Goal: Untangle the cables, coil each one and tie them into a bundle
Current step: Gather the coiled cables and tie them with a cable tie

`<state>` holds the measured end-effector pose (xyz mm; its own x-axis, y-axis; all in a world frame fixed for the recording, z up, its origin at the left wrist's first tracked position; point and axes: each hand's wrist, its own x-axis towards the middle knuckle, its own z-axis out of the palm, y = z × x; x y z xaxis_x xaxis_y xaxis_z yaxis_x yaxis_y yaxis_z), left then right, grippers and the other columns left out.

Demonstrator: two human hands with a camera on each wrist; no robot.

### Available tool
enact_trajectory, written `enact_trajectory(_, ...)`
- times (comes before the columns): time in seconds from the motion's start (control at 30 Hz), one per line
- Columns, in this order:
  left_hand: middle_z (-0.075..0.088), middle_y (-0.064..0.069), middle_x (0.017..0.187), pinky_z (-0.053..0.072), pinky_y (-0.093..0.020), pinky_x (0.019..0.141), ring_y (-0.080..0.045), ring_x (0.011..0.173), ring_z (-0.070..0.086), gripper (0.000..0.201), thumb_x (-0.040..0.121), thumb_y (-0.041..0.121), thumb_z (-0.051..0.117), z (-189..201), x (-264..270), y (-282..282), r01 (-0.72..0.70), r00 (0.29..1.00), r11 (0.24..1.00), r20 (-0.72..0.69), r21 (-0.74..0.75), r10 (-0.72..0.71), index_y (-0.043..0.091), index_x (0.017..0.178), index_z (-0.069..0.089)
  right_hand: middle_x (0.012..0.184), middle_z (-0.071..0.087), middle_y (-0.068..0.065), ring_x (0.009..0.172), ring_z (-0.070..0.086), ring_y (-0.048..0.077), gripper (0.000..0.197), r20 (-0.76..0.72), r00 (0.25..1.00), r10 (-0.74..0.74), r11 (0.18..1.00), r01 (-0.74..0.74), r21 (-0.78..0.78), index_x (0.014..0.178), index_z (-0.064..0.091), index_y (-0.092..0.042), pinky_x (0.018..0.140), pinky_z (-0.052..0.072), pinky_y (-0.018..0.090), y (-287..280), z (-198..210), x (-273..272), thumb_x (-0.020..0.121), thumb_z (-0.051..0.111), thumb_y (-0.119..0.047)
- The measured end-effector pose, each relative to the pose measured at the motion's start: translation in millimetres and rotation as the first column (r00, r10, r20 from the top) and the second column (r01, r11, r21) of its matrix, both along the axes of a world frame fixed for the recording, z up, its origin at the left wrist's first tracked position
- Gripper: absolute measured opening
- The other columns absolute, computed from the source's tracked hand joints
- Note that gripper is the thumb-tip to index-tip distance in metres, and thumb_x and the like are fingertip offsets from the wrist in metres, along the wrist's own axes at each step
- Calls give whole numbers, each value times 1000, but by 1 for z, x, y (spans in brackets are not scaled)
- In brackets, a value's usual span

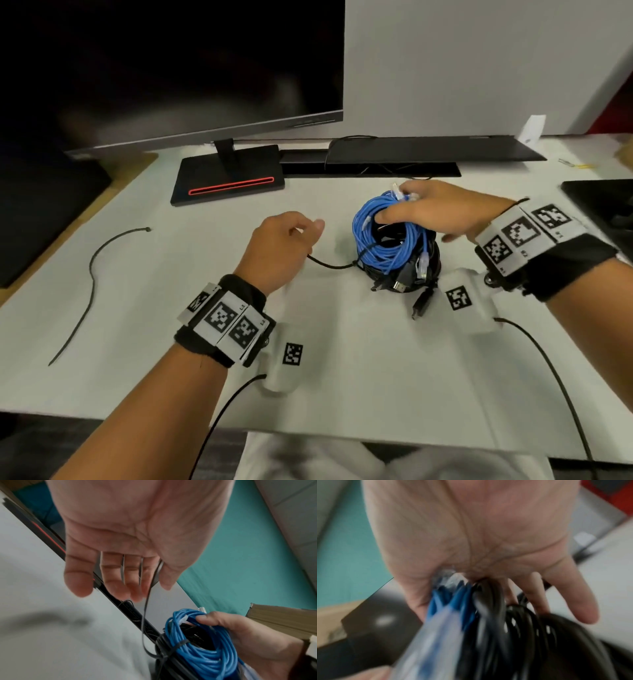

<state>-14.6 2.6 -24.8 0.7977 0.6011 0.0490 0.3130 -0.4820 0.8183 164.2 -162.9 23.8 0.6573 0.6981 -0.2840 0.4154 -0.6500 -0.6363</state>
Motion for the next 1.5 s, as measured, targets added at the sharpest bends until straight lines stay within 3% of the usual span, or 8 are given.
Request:
enact_trajectory(0.17, 70, -4, 85, 42, -21, 55, -11, 65, 60, 17, 97, 37, 59, -6, -16, 3, 51, 994, 999, -93, -8, -51, 22, 93, 66, 87, 72, 3, 61, 67, 14, 22, -39, 996, -85, 995, 87, 44, 96, 57, -28, 55, 52, 28, 0, -11, -9, 86, 60, -47)
enact_trajectory(0.33, 63, 3, 93, 48, -32, 83, -18, 89, 59, 17, 97, 38, 60, -3, -9, 27, 75, 962, 966, -274, 246, -5, 23, 88, 64, 121, 63, 27, 104, 63, 43, 67, -46, 979, -196, 978, 199, 67, 126, 55, 1, 80, 52, 45, 19, -12, -24, 91, 56, -56)
enact_trajectory(0.6, 69, -7, 99, 52, -32, 85, -26, 98, 64, 24, 97, 26, 60, 3, -15, 85, -56, 931, 968, -338, 244, 139, 8, 99, 75, 118, 63, 9, 105, 62, 30, 68, -14, 975, -221, 975, 221, 35, 126, 52, -18, 94, 51, 53, 33, -17, -34, 83, 54, -70)
enact_trajectory(0.87, 42, -17, 141, 43, -52, 104, -40, 128, 45, 46, 95, 10, 48, -14, -64, 178, -250, 637, 803, -533, 541, 557, 13, 141, 46, 99, 71, 10, 90, 67, 27, 51, 17, 980, -197, 980, 196, 46, 108, 59, -20, 86, 55, 53, 52, -20, -36, 80, 54, -62)
enact_trajectory(1.03, 59, -16, 127, 49, -44, 96, -37, 114, 60, 40, 91, 12, 59, -25, -76, 222, -62, 563, 785, -628, 616, 537, 9, 131, 55, 100, 70, 5, 90, 68, 26, 48, 26, 981, -191, 981, 189, 40, 108, 58, -24, 88, 54, 53, 56, -24, -33, 78, 53, -61)
enact_trajectory(1.2, 48, -7, 68, 45, -35, 69, -26, 65, 53, 11, 89, 8, 66, -15, -64, 220, -48, 590, 732, -572, 680, 570, 4, 99, 62, 99, 69, 3, 88, 66, 25, 45, 35, 981, -193, 981, 191, 43, 110, 57, -27, 84, 55, 52, 57, -27, -29, 80, 54, -61)
enact_trajectory(1.37, 59, -11, 90, 46, -37, 73, -28, 79, 55, 16, 97, 10, 54, -7, -47, 205, -20, 671, 737, -537, 675, 510, 7, 112, 57, 98, 70, 3, 87, 67, 23, 50, 32, 982, -187, 981, 185, 64, 113, 52, -27, 82, 56, 50, 54, -27, -29, 80, 55, -64)
enact_trajectory(1.5, 66, -14, 96, 49, -39, 76, -31, 85, 62, 7, 98, 13, 53, 33, -23, 176, -180, 912, 827, -224, 532, 343, 9, 103, 56, 109, 67, 0, 91, 67, 22, 71, -9, 984, -177, 979, 177, 102, 130, 38, -29, 62, 54, 35, 49, -25, -34, 78, 61, -72)
